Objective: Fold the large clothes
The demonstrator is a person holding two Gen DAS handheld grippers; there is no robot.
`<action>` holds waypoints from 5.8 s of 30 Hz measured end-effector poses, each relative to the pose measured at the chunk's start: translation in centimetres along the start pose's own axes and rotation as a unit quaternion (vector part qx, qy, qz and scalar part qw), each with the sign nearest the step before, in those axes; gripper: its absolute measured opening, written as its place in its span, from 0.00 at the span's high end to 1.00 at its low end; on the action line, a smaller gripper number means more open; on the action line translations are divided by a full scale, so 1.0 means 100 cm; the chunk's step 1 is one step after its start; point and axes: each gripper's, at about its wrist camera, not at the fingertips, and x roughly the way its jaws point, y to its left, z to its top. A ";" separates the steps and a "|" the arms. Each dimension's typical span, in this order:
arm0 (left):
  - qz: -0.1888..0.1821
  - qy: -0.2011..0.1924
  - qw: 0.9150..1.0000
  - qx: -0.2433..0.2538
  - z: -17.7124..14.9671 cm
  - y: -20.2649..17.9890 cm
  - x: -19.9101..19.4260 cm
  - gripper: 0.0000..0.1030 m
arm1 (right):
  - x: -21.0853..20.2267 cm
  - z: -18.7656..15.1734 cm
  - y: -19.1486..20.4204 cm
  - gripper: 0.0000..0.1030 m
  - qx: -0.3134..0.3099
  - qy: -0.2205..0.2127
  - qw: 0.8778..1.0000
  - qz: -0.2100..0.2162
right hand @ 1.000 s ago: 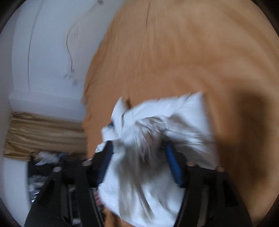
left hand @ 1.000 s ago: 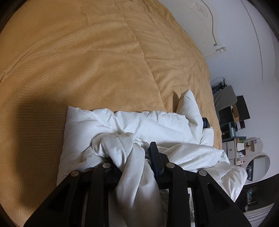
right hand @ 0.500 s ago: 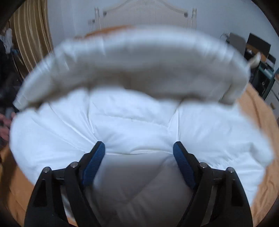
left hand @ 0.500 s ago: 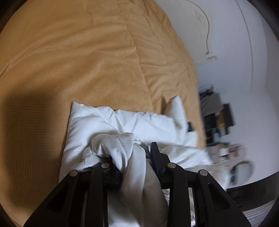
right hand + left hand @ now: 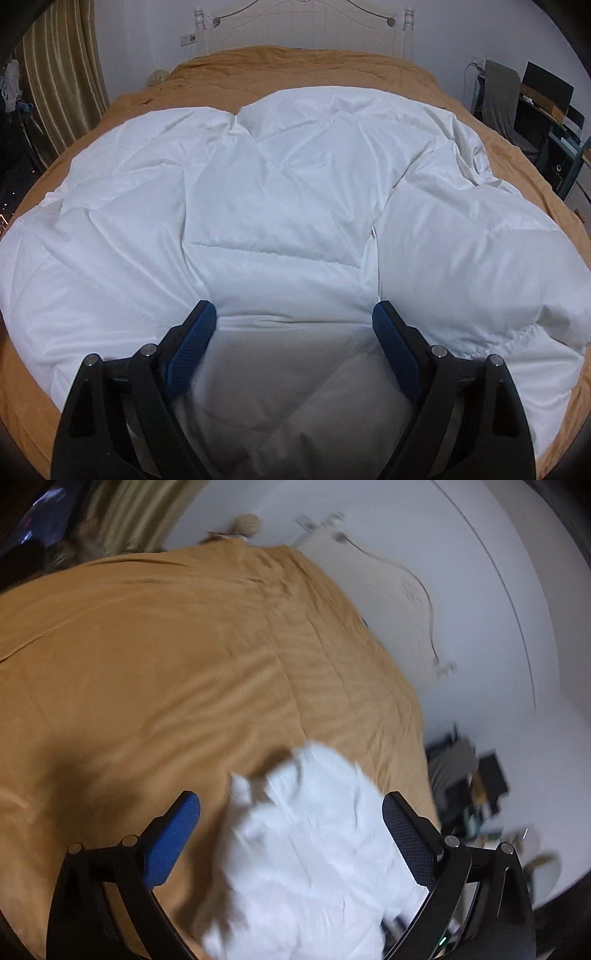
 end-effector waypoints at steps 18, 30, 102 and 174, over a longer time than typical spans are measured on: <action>0.176 0.050 0.948 0.261 -0.128 -0.031 0.108 0.02 | -0.036 -0.014 -0.094 0.17 0.066 -0.040 0.989 -0.124; 0.122 0.030 0.955 0.269 -0.080 -0.134 0.113 0.03 | -0.048 0.098 -0.059 0.23 0.083 -0.060 0.993 -0.065; 0.192 0.041 0.944 0.264 -0.185 -0.060 0.082 0.00 | -0.051 -0.032 -0.028 0.02 0.027 -0.022 0.994 -0.105; -0.026 0.070 0.990 -0.115 -0.137 0.055 0.082 0.46 | 0.002 0.003 0.048 0.00 -0.012 0.007 1.000 -0.007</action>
